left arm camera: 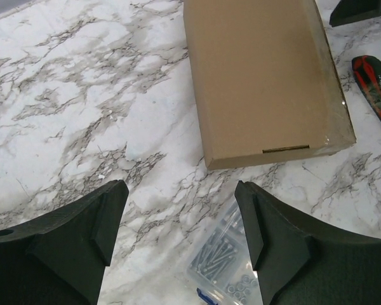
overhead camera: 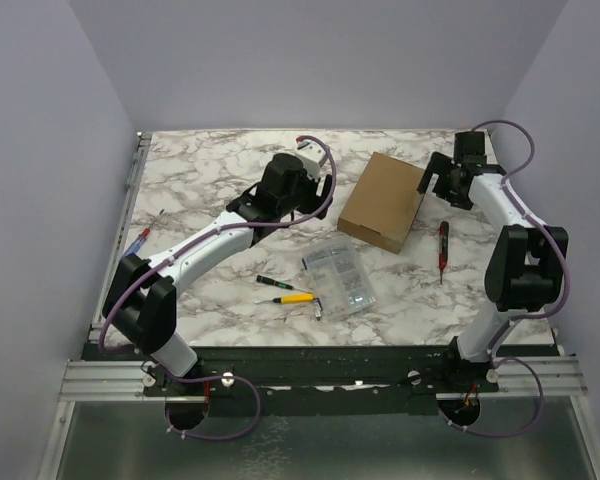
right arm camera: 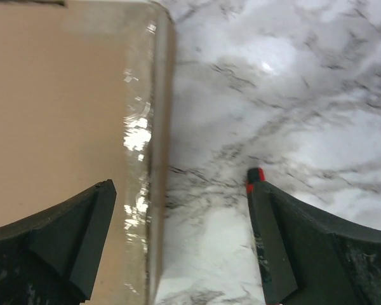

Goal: Unpack the express box

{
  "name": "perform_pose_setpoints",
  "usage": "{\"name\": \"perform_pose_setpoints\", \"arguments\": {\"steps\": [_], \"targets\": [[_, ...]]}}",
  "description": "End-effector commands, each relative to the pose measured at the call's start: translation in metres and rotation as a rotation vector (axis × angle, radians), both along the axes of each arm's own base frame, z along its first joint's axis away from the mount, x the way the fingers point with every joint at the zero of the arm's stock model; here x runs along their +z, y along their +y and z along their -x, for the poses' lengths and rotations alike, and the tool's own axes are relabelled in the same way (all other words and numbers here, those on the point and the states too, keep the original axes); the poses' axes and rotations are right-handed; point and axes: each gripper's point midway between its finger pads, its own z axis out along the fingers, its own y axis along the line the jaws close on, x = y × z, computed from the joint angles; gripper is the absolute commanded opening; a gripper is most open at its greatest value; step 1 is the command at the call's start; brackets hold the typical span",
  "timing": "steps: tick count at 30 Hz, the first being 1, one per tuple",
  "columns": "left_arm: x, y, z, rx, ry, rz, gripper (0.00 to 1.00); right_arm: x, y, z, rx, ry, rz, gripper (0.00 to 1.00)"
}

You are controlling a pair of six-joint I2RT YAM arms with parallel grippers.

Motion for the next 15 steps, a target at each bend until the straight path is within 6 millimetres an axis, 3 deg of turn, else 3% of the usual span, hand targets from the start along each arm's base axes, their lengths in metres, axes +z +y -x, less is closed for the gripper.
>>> {"name": "perform_pose_setpoints", "arguments": {"steps": [1,8,12,15], "targets": [[0.002,-0.005,-0.005,-0.024,0.036,0.073,0.80,0.006,0.042,-0.020,0.139,-0.099,-0.255,1.00],[-0.001,0.002,-0.014,-0.006,0.070,0.109,0.82,-0.012,0.077,-0.032,0.294,-0.132,-0.403,0.94],[-0.007,0.014,-0.023,0.047,0.059,0.084,0.83,-0.026,0.093,-0.039,0.342,-0.119,-0.397,0.93],[-0.015,0.024,-0.030,0.086,0.057,0.053,0.82,-0.029,0.126,-0.044,0.416,-0.111,-0.403,0.92]]}}
